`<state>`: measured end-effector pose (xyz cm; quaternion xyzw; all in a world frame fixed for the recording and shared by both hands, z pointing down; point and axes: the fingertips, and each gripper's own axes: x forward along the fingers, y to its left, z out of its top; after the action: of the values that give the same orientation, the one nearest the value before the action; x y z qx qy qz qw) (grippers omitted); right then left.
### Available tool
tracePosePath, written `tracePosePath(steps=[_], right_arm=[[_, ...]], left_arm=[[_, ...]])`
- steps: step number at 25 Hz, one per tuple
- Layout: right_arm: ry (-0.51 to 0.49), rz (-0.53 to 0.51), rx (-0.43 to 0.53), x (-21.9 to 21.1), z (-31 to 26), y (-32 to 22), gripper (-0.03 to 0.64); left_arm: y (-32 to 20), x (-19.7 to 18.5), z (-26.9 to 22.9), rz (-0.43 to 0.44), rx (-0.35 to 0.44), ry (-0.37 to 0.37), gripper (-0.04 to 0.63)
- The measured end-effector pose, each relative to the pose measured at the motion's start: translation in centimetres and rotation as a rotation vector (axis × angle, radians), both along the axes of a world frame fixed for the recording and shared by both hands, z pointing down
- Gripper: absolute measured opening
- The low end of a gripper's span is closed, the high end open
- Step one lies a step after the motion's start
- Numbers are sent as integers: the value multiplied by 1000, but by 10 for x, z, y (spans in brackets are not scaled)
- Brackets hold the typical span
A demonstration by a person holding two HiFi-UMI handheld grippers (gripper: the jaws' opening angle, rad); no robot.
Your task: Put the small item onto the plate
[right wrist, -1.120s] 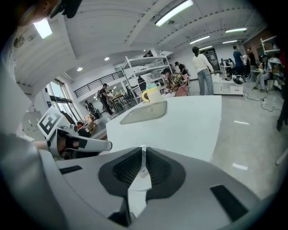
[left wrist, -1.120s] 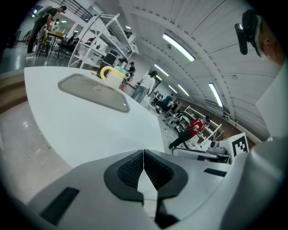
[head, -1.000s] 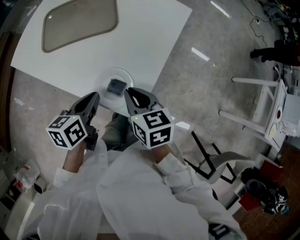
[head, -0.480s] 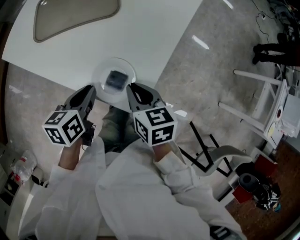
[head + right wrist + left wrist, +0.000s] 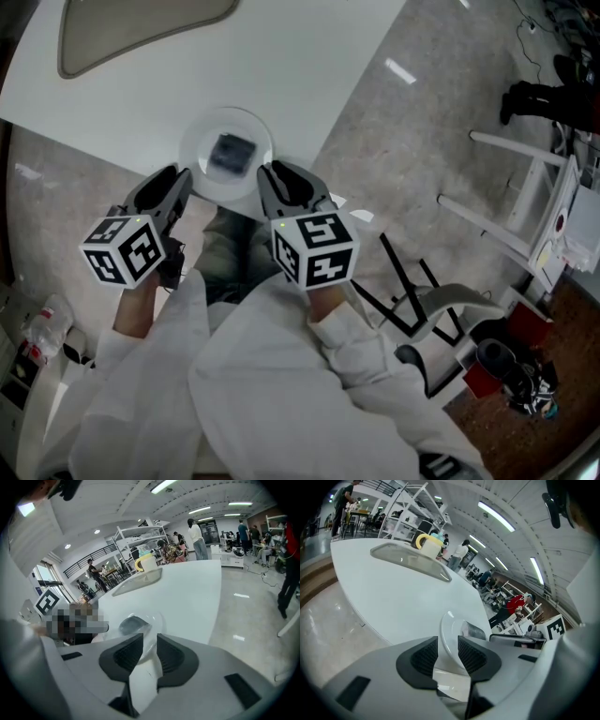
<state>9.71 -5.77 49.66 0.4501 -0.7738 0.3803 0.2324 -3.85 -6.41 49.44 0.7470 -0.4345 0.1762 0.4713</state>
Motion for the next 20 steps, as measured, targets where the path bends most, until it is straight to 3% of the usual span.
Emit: tracePosePath(steps=[3, 20], right_arm=[[8, 5, -17, 1, 4, 0, 100], [-47, 7, -63, -15, 8, 7, 109]], left_arm=[[-1, 0, 1, 3, -6, 0, 115], [4, -5, 0, -31, -28, 16, 115]])
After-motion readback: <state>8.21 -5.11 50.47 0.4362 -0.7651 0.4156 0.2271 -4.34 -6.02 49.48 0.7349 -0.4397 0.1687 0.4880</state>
